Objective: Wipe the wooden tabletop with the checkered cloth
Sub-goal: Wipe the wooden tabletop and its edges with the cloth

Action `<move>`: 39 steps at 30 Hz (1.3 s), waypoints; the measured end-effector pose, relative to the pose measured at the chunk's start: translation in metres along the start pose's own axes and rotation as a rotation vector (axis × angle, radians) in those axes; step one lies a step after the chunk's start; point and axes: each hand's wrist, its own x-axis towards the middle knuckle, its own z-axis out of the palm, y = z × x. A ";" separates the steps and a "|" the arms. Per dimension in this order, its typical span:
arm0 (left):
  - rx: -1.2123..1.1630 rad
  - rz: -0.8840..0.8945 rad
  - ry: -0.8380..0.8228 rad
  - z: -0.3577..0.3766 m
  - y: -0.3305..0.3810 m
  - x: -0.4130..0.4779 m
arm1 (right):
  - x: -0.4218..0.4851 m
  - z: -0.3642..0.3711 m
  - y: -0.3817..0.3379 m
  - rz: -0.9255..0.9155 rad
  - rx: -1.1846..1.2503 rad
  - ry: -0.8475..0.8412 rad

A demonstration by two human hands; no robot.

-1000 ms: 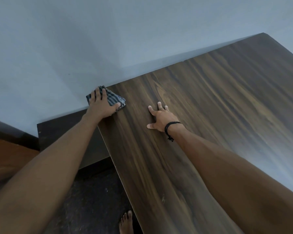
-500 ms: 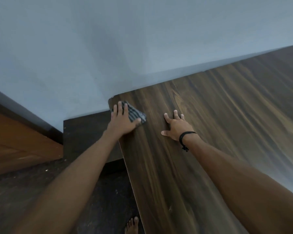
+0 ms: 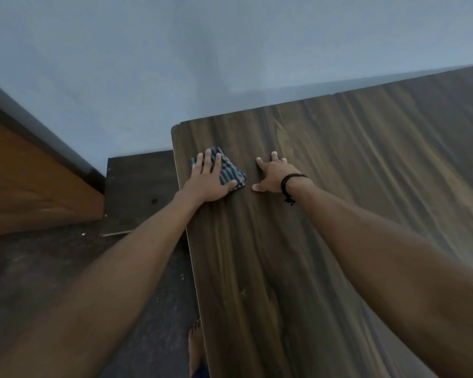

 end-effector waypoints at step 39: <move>-0.054 -0.257 0.242 0.271 0.136 -0.391 | -0.239 0.159 0.052 -0.214 -0.187 -0.003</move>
